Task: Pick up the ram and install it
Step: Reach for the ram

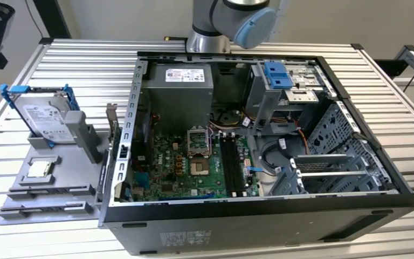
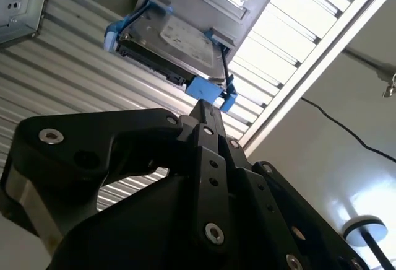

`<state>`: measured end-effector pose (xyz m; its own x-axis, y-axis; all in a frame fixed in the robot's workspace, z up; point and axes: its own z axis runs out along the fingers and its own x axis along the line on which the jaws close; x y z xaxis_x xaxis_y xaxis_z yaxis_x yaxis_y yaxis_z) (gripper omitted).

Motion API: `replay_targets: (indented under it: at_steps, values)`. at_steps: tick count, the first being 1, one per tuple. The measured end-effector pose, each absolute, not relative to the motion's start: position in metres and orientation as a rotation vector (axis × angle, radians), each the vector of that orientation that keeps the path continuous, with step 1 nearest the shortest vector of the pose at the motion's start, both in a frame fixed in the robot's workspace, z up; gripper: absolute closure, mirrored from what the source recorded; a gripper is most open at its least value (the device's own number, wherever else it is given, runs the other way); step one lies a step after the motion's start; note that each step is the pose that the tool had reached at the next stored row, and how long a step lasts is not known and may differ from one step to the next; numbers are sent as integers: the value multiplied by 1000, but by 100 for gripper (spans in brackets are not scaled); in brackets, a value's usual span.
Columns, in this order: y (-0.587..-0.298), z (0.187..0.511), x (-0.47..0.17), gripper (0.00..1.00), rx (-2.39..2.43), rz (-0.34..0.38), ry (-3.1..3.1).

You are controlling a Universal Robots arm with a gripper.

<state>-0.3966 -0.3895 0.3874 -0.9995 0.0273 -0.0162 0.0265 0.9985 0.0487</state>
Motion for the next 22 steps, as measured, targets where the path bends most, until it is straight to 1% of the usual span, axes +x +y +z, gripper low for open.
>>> replay_targets:
  at_steps: [13,22]
  values:
    - [-440,387,-392,100,42,76,3127]
    - [-444,387,-391,100,-85,77,3128]
